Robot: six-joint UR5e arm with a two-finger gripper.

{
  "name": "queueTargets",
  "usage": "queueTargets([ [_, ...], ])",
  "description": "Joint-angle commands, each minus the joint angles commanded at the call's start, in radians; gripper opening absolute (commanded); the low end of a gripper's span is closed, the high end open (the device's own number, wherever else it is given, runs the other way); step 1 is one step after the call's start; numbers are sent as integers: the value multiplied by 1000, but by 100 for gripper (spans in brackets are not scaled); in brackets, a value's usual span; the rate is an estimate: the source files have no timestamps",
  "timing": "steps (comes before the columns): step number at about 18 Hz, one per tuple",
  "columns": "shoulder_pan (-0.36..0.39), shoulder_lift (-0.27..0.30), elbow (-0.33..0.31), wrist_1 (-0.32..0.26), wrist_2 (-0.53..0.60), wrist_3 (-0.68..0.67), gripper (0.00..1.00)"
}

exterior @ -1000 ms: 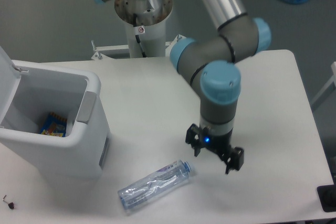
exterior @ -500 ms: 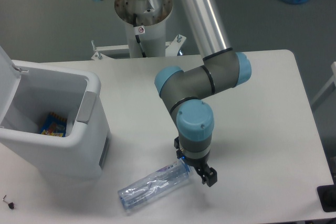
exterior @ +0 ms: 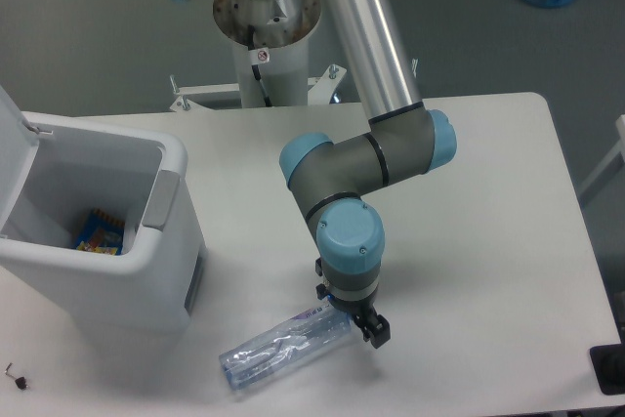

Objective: Place the trash in the trash can
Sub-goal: 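Close the gripper on the bottle near its cap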

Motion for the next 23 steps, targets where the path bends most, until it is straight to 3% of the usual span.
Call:
queueTargets([
  [6, 0, -6, -2, 2, 2, -15, 96],
  [10, 0, -8, -12, 3, 0, -67, 71],
  [15, 0, -15, -12, 5, 0, -72, 64],
  [23, 0, -14, -11, 5, 0, -109, 38],
])
